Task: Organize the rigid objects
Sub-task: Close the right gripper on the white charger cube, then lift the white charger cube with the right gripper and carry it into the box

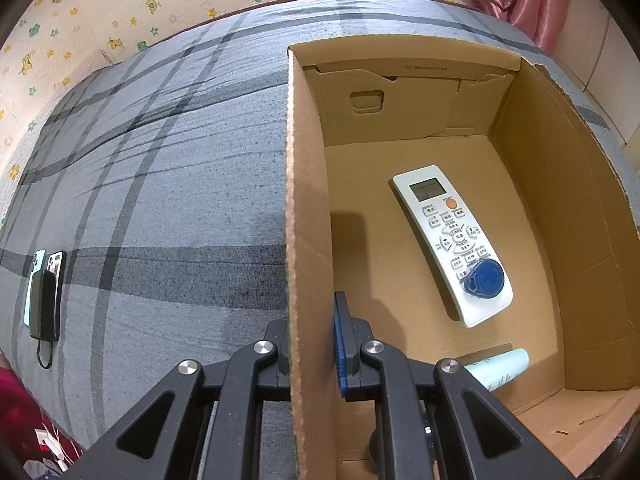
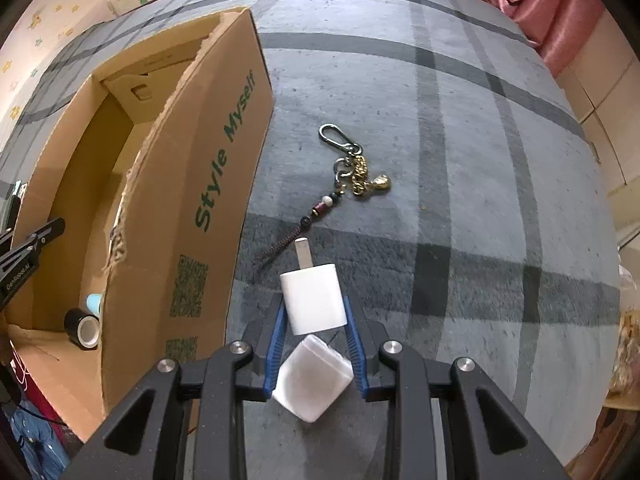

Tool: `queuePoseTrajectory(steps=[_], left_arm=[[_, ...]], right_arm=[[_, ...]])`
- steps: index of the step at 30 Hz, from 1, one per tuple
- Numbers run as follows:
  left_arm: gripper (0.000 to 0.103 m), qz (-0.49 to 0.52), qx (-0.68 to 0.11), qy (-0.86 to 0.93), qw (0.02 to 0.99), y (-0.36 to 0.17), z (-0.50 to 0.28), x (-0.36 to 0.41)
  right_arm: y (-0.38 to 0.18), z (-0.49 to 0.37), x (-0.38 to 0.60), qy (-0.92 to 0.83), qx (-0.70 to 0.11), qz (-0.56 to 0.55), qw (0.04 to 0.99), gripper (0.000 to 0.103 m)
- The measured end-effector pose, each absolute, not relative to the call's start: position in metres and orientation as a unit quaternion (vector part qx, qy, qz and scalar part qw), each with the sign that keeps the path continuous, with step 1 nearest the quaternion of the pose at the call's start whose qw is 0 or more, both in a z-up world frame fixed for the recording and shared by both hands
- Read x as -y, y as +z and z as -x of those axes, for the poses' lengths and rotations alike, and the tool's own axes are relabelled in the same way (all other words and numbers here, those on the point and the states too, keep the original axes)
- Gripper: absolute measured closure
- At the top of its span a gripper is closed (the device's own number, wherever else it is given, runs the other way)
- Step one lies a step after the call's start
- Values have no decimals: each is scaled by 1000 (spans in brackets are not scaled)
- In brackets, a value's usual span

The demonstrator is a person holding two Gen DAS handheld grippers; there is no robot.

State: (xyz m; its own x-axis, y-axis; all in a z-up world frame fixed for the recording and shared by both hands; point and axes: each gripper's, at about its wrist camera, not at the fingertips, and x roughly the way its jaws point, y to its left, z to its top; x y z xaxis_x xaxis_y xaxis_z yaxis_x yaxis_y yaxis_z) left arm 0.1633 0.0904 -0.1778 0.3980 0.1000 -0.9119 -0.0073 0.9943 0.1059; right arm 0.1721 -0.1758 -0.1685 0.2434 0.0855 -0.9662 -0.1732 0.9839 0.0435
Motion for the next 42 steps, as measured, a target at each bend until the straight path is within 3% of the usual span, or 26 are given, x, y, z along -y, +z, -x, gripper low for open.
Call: queuePoseTrajectory(steps=[42], left_arm=[[90,-39,-548,28,835,-178,-163,-91]], right_arm=[[-64,-191,130,86,-537,39,838,73]])
